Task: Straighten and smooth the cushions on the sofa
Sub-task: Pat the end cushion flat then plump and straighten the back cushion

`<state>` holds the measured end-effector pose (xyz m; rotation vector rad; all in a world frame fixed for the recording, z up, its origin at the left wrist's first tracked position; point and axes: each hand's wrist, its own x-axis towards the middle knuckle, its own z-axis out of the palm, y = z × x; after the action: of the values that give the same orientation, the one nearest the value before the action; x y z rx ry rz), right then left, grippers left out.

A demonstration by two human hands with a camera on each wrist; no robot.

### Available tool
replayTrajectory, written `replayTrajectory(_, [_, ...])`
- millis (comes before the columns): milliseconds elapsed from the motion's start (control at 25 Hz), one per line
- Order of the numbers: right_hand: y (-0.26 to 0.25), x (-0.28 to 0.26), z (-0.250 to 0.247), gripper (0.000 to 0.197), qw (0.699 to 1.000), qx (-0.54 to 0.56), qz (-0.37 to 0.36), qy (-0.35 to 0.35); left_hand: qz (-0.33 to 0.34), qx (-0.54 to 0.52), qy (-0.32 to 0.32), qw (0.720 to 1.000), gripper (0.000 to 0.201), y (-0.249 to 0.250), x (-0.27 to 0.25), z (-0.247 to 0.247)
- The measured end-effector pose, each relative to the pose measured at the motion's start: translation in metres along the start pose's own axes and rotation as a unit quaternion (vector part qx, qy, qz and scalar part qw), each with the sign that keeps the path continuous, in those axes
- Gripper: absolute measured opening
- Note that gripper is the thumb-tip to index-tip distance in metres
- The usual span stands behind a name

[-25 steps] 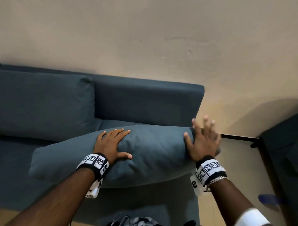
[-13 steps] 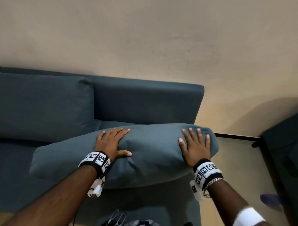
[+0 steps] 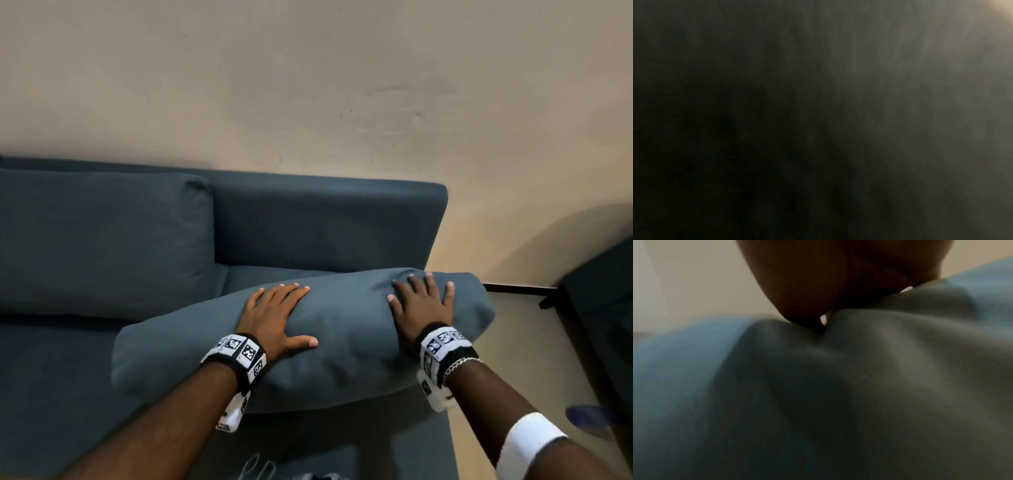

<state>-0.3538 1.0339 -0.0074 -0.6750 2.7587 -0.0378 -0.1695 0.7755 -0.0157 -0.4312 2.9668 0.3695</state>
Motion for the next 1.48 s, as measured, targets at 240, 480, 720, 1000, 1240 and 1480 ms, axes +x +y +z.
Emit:
replayTrajectory(240, [-0.073,-0.031,-0.045,0.056,0.911,0.194,-0.084,0.353,0.02,-0.014,0.002,1.0,0.123,-0.033,-0.009,-0.016])
replayTrajectory(480, [-0.101,0.005,-0.026,0.052,0.988,0.12,-0.016,0.092,0.045,0.038,-0.007,0.998,0.128,-0.046,-0.02,-0.017])
replayTrajectory(720, [-0.143,-0.038,0.011,0.068,0.987,0.05,-0.094,0.124,0.029,0.034,-0.005,0.999,0.13,-0.066,-0.035,-0.022])
replayTrajectory(1000, [-0.167,-0.019,-0.047,0.051,0.913,0.275,-0.064,0.294,-0.004,0.008,0.009,1.0,0.129,-0.113,-0.045,-0.029])
replayTrajectory(1240, [-0.212,-0.033,0.033,0.067,0.995,-0.025,-0.051,-0.076,-0.007,0.029,-0.019,0.999,0.127,-0.131,-0.056,-0.032])
replayTrajectory(1480, [-0.268,-0.045,-0.013,0.059,0.92,0.208,-0.186,0.274,-0.043,0.007,0.007,0.999,0.13,-0.172,-0.072,-0.037])
